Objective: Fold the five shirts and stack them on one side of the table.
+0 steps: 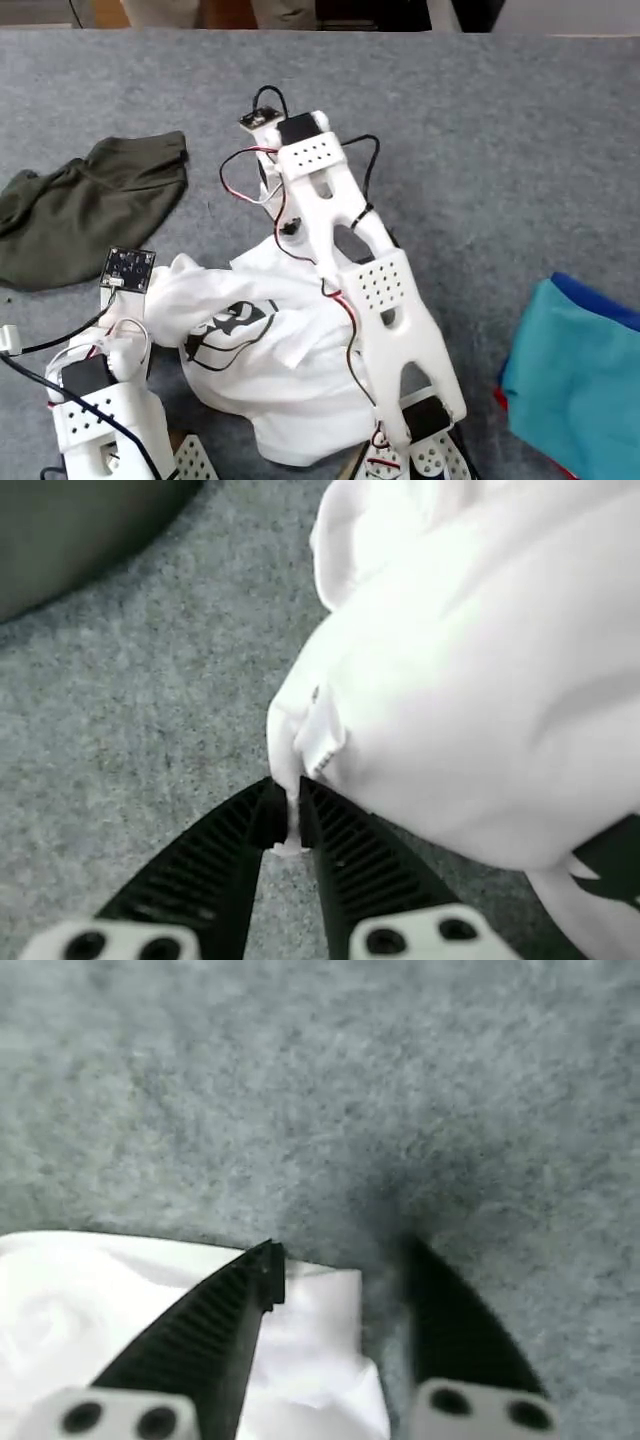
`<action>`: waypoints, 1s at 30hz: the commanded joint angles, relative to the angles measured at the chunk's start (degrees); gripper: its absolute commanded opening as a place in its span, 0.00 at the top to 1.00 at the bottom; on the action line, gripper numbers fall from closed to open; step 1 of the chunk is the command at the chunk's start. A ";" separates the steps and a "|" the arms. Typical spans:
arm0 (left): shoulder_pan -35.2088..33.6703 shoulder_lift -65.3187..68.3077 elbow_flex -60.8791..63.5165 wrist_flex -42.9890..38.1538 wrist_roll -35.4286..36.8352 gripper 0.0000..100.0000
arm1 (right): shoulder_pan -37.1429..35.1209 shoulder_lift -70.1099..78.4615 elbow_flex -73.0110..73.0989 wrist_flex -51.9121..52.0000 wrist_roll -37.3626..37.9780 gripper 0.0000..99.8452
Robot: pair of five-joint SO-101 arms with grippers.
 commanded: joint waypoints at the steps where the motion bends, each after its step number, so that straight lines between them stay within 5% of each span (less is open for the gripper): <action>1: 0.18 -0.57 -0.26 -0.62 0.26 0.98 | -0.31 -7.43 0.92 1.41 -0.09 0.73; 13: 0.18 -0.57 -0.26 -0.53 0.26 0.98 | -1.45 -7.87 9.45 1.14 0.00 0.78; 30: 0.18 -0.57 -0.26 -0.53 0.26 0.98 | -3.38 1.89 -0.40 1.14 0.00 0.84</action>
